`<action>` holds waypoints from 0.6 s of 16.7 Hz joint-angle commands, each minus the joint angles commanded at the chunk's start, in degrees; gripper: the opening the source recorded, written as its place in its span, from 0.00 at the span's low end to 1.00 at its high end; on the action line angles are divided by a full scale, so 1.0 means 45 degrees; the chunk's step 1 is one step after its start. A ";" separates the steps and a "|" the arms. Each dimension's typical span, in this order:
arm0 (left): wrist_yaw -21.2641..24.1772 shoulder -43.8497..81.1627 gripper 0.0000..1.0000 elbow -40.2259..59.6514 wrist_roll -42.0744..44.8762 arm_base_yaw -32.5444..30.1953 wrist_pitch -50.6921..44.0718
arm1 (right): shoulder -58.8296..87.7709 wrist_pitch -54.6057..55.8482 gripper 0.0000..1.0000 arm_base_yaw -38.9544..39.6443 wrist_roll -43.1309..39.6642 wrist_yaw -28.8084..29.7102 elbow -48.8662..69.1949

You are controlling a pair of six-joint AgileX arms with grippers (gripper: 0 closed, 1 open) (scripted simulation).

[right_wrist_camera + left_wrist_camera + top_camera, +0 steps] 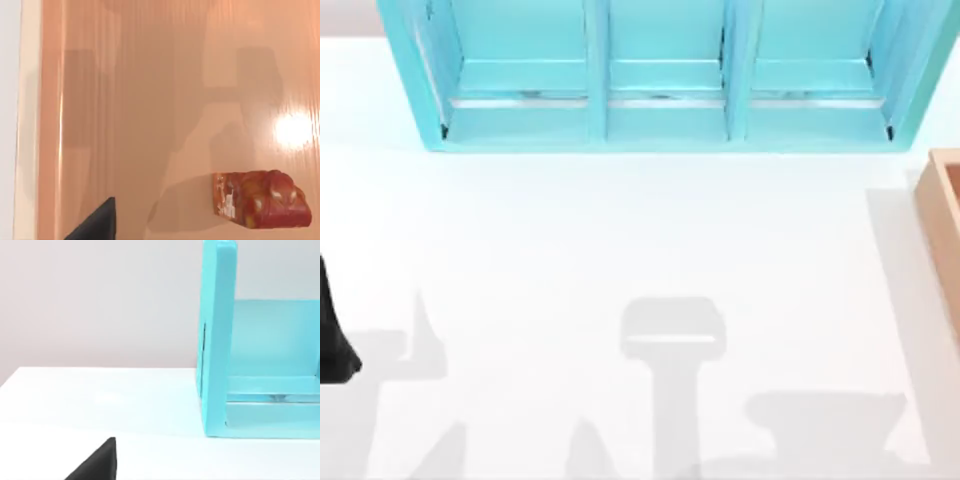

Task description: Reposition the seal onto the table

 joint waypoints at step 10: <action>0.0000 0.0000 1.00 0.0000 0.0000 0.0000 0.0000 | 0.7104 -0.5333 1.00 -0.1620 -0.1506 0.0015 0.5475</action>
